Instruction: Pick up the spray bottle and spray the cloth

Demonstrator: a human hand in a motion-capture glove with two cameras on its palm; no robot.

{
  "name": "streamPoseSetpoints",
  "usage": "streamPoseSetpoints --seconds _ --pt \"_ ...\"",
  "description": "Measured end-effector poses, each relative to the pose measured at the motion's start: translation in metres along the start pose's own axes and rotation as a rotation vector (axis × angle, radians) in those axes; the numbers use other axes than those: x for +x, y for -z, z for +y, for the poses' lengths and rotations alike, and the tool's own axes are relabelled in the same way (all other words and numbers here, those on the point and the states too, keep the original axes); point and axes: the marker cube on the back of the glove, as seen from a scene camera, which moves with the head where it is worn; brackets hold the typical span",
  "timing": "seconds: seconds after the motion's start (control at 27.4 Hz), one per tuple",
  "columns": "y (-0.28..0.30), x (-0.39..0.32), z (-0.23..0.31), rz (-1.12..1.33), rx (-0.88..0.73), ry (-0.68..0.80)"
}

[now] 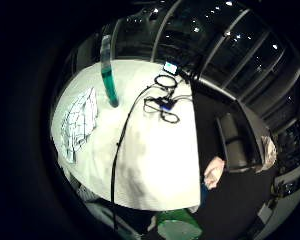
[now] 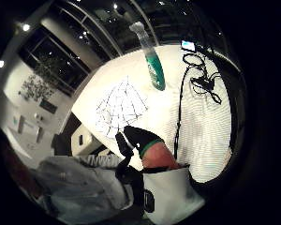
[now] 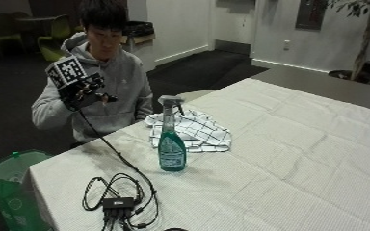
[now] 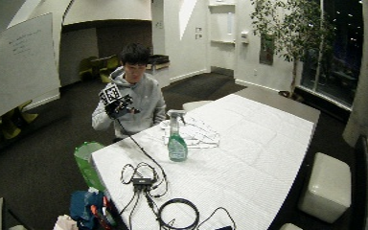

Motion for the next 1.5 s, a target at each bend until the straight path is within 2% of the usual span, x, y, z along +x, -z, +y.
streamPoseSetpoints --seconds 0.33,0.66,0.88,1.06,1.5 --pt "-0.006 0.008 -0.020 0.030 0.023 0.003" --pt "-0.008 -0.002 0.002 -0.033 0.021 -0.003" --pt "-0.036 -0.011 -0.028 -0.188 0.110 0.062" --pt "-0.060 -0.027 -0.052 -0.348 0.099 0.068" --pt "-0.113 -0.035 -0.113 -0.494 0.127 -0.060"
